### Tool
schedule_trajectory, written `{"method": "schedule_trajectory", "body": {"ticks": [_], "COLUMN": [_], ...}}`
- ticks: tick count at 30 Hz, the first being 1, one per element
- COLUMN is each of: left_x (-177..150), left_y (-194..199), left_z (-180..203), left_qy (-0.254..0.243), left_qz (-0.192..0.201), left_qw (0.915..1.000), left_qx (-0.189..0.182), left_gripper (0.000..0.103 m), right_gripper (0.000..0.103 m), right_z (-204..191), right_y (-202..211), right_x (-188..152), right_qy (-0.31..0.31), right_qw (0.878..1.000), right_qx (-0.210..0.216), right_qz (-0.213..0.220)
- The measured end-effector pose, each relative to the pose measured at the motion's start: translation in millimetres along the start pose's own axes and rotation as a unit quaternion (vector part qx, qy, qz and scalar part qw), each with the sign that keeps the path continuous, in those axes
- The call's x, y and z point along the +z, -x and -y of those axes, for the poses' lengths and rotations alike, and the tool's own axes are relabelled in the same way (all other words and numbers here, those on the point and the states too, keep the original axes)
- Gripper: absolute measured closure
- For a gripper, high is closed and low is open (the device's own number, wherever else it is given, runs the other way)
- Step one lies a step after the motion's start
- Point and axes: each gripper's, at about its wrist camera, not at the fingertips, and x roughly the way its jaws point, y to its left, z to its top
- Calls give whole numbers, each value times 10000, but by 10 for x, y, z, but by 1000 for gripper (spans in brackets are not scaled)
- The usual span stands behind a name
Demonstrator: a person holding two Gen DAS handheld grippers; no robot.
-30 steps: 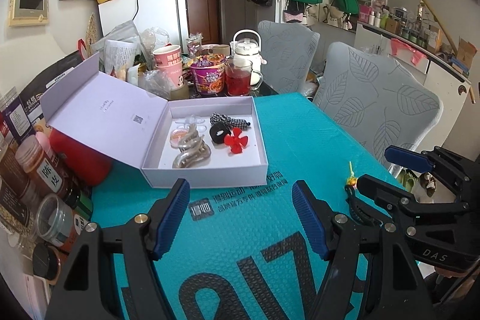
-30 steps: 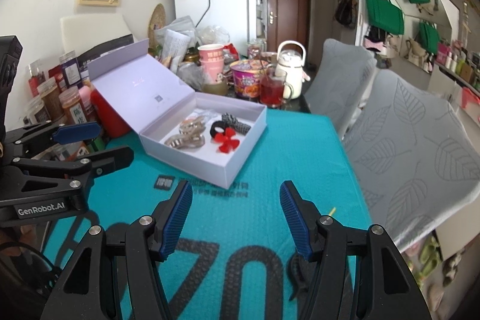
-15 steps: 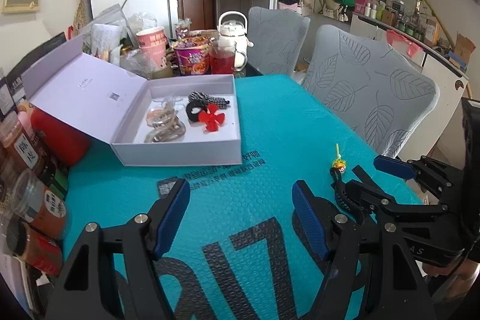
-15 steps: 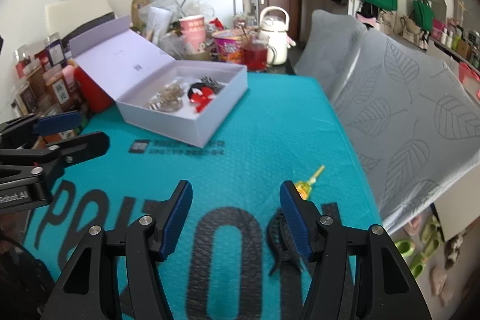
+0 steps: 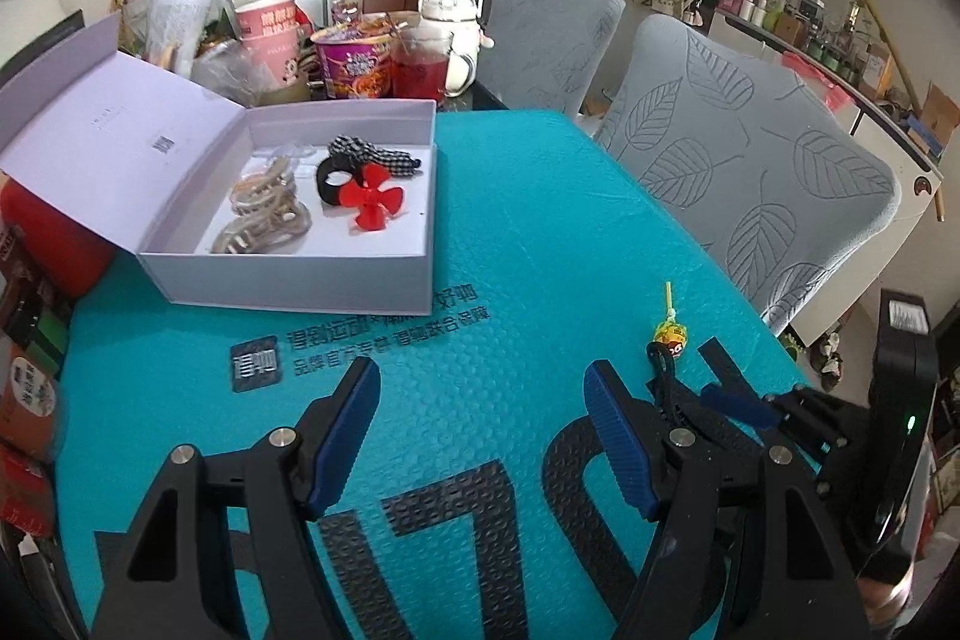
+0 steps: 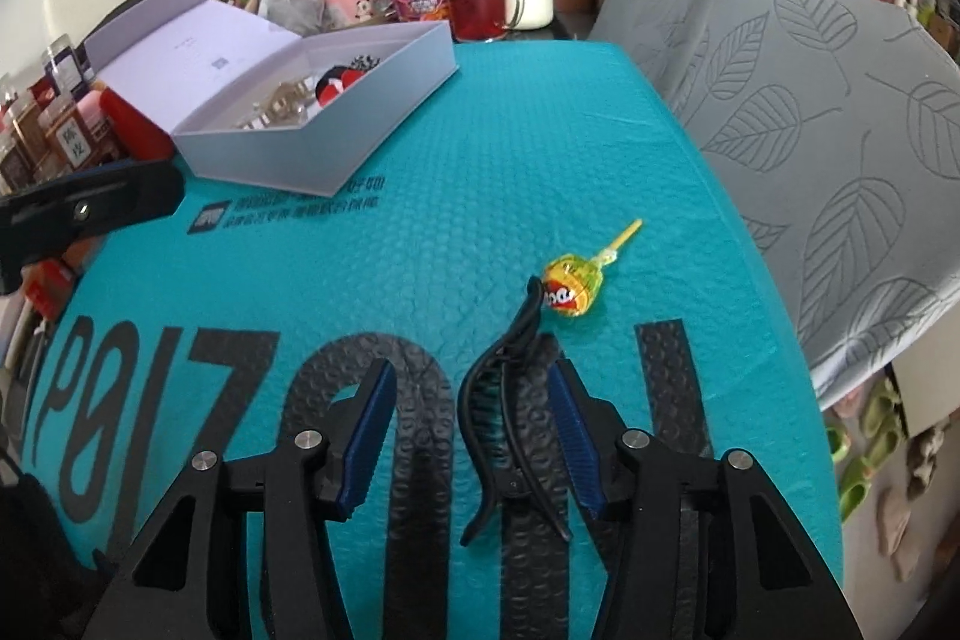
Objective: Organize rigid objects
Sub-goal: 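Grasp the yellow lollipop with the left gripper while the right grasps the black claw clip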
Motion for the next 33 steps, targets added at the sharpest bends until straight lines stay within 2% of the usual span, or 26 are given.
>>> {"method": "schedule_trajectory", "body": {"ticks": [1,5,8,16,23,33], "left_x": [17,87,111,131,150,160], "left_y": [-39,-172,-260,-508,-763,-1068], "left_z": [16,107,182,362,619,983], "left_qy": [-11,-137,-260,-457,-617,-1114], "left_qz": [-37,-85,-160,-403,-654,-855], "left_qw": [10000,9998,9995,9975,9936,9841], "left_qx": [-55,-104,-116,-348,-683,-1084], "left_gripper": [33,33,33,33,33,33], "right_gripper": [54,79,82,83,83,83], "right_z": [-3,22,49,240,505,817], "right_y": [-30,-150,-111,103,181,136], "right_x": [-16,-68,-96,-155,-165,-155], "right_qy": [25,1,-10,-249,-542,-924], "right_qw": [10000,9997,9998,9993,9984,9950], "right_qx": [27,-28,0,236,-177,-370], "right_qz": [-32,-261,-220,-123,-61,-55]}}
